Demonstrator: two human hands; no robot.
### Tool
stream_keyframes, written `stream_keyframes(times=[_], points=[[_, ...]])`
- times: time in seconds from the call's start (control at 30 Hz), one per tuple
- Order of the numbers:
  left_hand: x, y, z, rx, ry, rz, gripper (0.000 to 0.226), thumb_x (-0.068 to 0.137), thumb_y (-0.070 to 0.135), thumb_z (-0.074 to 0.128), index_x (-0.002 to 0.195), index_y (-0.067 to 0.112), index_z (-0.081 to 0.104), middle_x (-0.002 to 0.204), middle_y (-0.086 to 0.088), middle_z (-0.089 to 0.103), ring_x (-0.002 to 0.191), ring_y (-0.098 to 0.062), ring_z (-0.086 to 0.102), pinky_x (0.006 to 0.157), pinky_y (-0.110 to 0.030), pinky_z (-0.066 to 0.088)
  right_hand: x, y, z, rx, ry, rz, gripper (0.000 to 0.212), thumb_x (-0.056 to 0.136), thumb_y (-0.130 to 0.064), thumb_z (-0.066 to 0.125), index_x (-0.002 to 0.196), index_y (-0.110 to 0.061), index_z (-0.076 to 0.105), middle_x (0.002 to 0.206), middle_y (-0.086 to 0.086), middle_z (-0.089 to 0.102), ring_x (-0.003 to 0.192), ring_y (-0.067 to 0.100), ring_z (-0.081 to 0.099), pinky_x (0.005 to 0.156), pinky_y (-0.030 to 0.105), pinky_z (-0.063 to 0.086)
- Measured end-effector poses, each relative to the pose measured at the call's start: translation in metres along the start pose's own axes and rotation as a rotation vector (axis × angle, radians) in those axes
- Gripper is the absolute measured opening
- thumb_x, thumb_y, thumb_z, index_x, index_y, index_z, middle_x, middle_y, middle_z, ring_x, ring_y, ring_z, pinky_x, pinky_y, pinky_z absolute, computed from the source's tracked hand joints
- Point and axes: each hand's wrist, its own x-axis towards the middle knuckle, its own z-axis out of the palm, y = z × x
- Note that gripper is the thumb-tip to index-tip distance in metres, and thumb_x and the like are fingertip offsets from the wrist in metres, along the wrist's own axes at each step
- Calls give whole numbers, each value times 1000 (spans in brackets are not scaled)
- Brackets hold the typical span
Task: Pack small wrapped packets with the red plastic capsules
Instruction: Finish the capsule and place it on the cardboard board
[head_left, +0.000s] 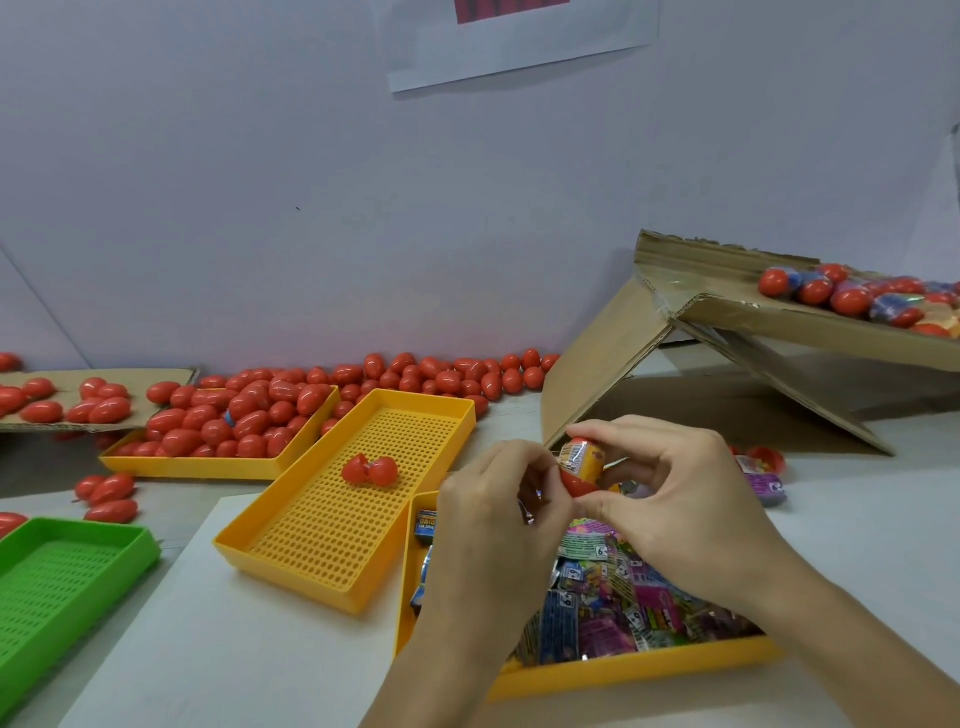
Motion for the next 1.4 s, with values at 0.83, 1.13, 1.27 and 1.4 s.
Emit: stream_keyframes(times=[0.83,1.13,1.27,1.4], points=[[-8,7,8,-32,26,-152,15,79,2,77,73,12,67,65,8,60,58,-7,54,55,-18,47,-1,-5,4,-182,63,-56,48,71,-3,86,116,-10,74,93,-10,71,85,3,69,68,9,52],[-2,9,5,-484,-142,-473,11,95,39,63,91,33,72,84,14,73,82,-8,70,67,-33,59,0,-6,4,-212,45,-95,52,75,-14,85,124,-15,69,106,-12,67,96,0,63,75,10,50],[-1,3,7,-649,-222,-586,19,96,26,58,96,18,76,81,1,76,76,-15,73,63,-27,59,-2,-2,6,-239,-10,-108,50,78,-3,82,124,-16,69,109,-12,66,97,3,61,70,7,45],[-2,0,9,-777,-286,-649,28,91,36,57,98,17,76,83,0,75,78,-15,71,75,-39,60,-2,1,6,-238,-16,-117,54,78,-4,82,127,-19,67,107,-13,62,95,-1,57,64,5,43]])
